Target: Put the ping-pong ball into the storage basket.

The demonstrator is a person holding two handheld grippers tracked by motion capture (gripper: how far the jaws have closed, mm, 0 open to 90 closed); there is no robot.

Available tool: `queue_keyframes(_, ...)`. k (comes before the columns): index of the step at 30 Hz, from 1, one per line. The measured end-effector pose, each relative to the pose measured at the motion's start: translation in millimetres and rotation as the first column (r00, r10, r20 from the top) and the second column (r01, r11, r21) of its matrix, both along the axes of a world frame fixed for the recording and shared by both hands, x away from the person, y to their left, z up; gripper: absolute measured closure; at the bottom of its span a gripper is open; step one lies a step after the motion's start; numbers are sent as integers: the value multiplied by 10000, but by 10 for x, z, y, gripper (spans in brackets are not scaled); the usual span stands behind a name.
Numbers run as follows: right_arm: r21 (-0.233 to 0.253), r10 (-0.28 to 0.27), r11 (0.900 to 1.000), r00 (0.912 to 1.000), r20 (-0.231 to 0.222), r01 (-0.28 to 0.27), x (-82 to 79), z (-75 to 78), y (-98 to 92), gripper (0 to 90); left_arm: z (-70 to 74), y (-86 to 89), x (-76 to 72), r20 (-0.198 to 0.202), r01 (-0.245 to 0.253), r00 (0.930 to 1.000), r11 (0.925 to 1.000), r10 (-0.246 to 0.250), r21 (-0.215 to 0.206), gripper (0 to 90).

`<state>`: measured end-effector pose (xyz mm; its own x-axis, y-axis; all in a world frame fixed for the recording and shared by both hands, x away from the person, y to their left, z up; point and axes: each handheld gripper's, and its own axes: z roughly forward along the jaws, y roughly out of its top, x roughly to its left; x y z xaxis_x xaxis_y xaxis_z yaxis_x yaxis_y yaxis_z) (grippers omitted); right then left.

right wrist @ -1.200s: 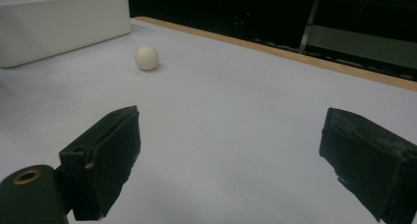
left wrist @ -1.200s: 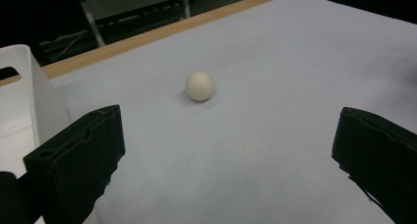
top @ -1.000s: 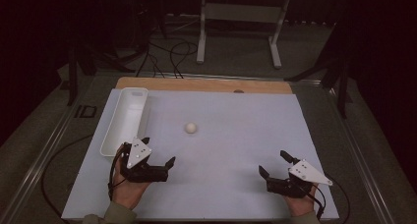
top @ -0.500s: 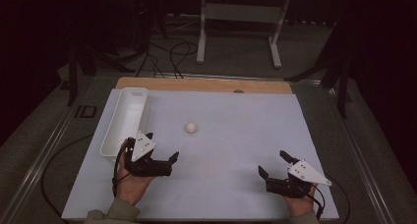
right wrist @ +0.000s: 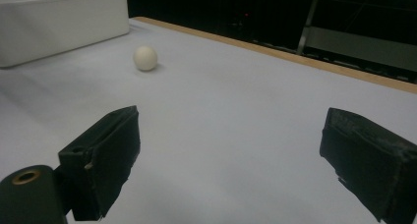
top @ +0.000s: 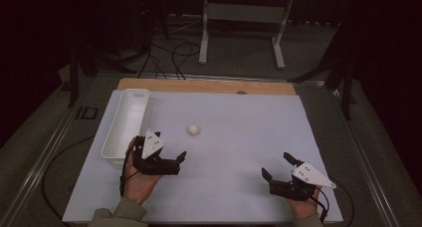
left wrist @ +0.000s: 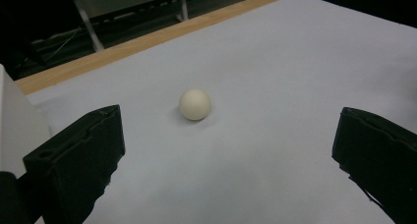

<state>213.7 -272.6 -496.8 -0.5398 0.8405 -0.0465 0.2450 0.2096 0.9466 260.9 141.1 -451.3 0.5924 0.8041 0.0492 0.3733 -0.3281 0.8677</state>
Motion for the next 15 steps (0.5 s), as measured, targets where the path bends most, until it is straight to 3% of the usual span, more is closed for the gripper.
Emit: queue_keyframes(15,71,-36,10000,10000,-2,36,7,-2,-8,79,18,-135,111,-25,26,10000,9999,-25,105,0)
